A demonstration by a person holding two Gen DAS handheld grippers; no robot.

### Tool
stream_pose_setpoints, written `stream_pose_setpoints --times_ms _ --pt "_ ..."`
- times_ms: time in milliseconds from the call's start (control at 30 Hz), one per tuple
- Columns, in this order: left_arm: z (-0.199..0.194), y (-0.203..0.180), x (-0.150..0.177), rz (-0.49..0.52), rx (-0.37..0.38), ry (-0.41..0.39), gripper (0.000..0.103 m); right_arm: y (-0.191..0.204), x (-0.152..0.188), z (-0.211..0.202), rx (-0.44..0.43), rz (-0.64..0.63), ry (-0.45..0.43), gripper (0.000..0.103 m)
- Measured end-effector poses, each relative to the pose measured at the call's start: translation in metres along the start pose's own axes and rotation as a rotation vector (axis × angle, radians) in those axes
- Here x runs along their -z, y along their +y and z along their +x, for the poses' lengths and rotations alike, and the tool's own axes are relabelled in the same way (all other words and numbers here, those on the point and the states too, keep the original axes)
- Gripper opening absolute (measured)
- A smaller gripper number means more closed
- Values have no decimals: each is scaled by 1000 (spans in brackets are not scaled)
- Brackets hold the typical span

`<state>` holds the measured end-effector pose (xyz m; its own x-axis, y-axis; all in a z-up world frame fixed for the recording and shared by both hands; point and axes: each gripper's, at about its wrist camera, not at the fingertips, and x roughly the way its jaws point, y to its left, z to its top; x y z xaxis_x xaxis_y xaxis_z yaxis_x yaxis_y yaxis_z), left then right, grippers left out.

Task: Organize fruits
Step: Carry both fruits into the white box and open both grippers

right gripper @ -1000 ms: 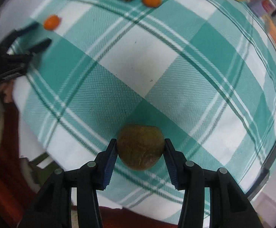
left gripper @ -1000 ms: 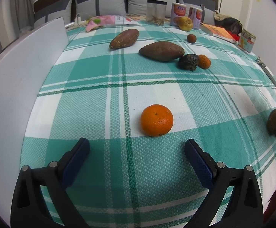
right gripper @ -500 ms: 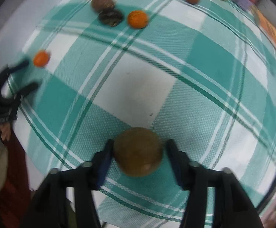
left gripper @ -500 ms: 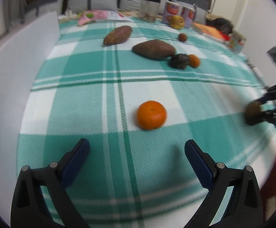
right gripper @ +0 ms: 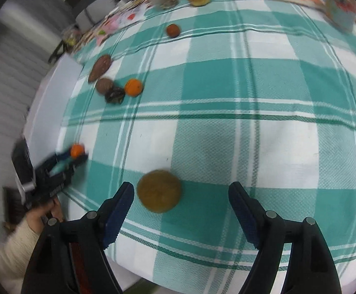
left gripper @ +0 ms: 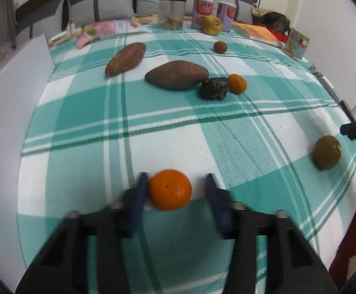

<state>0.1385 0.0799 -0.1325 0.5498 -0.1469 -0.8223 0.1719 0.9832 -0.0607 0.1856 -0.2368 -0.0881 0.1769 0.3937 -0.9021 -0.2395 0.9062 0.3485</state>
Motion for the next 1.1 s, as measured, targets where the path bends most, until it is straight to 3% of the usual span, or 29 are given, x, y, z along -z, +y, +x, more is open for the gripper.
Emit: stream_pose_setpoints --times_ms 133,233,267,367,467,600,700,833,933,1100 --pt "-6 8 4 -72 34 12 30 31 9 23 54 -123 -7 79" --pt "-20 18 10 -149 88 32 29 44 16 46 160 -195 35 49" --pt "-27 21 12 -168 106 32 29 46 16 47 176 -196 25 49" --pt "-71 34 17 -235 175 -5 29 60 12 32 130 -196 -16 49" --pt "-127 62 15 -296 205 -87 29 98 -5 15 57 -240 -46 49" --pt "-188 124 12 -382 138 -192 29 187 -37 1 -116 -321 -71 49" --pt "-216 179 20 -451 27 -227 29 270 -58 7 -264 -392 -59 49" --pt "-208 243 51 -565 -114 -147 29 363 -73 32 -368 -478 -18 49" --pt "-185 266 74 -621 -164 -61 29 420 -80 66 -363 -531 33 49" --pt "-168 272 94 -648 -183 3 31 463 -76 126 -228 -608 100 49"
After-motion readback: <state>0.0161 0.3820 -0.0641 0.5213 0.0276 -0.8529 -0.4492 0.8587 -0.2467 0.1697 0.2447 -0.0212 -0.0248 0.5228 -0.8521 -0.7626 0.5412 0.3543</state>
